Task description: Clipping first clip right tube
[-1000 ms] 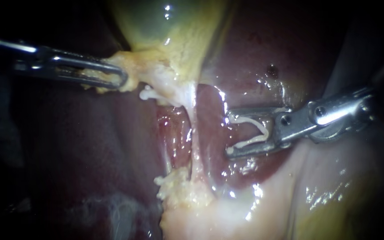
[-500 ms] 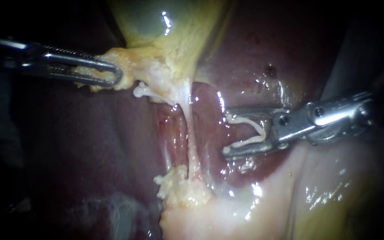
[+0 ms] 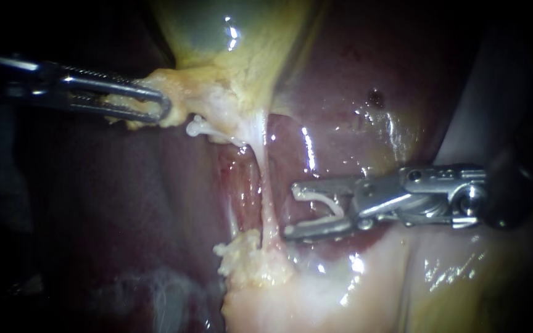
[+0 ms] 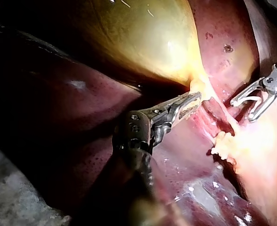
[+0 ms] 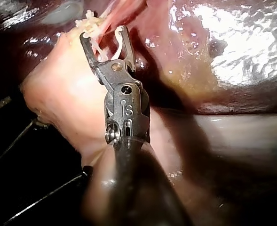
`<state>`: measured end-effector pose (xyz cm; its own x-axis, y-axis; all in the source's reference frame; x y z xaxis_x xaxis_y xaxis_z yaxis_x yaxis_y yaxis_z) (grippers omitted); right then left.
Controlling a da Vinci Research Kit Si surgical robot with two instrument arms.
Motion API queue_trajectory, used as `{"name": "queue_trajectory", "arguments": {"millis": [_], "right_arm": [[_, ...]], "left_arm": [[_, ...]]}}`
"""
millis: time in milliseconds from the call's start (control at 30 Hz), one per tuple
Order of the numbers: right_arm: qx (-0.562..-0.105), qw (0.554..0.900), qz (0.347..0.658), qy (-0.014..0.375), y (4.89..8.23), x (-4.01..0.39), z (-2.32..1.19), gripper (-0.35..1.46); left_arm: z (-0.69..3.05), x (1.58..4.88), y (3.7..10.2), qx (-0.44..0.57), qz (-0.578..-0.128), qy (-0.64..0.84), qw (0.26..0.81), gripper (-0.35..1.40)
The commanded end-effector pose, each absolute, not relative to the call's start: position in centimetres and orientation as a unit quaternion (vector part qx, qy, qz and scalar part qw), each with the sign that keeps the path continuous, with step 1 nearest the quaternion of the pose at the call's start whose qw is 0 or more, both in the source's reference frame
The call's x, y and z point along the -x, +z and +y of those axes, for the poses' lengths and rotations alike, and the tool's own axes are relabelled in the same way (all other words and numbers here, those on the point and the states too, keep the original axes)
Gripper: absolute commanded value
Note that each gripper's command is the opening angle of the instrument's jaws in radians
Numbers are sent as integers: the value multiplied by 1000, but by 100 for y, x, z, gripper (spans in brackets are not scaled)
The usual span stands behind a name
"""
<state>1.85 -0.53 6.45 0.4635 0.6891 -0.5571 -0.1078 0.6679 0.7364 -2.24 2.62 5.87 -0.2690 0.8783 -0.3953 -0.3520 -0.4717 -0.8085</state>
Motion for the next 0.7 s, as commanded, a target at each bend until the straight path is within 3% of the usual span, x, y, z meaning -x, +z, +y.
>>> {"name": "queue_trajectory", "arguments": {"millis": [33, 433, 700], "right_arm": [[-322, 792, 451, 255, 648, -187, -55, 50], [-331, 786, 438, 284, 677, -219, -67, 50], [-334, 786, 435, 285, 698, -229, -71, 50]], "left_arm": [[262, 224, 586, 438, -301, 738, 417, -35], [261, 225, 586, 438, -301, 738, 417, -35], [260, 226, 587, 437, -303, 738, 415, -35]]}}
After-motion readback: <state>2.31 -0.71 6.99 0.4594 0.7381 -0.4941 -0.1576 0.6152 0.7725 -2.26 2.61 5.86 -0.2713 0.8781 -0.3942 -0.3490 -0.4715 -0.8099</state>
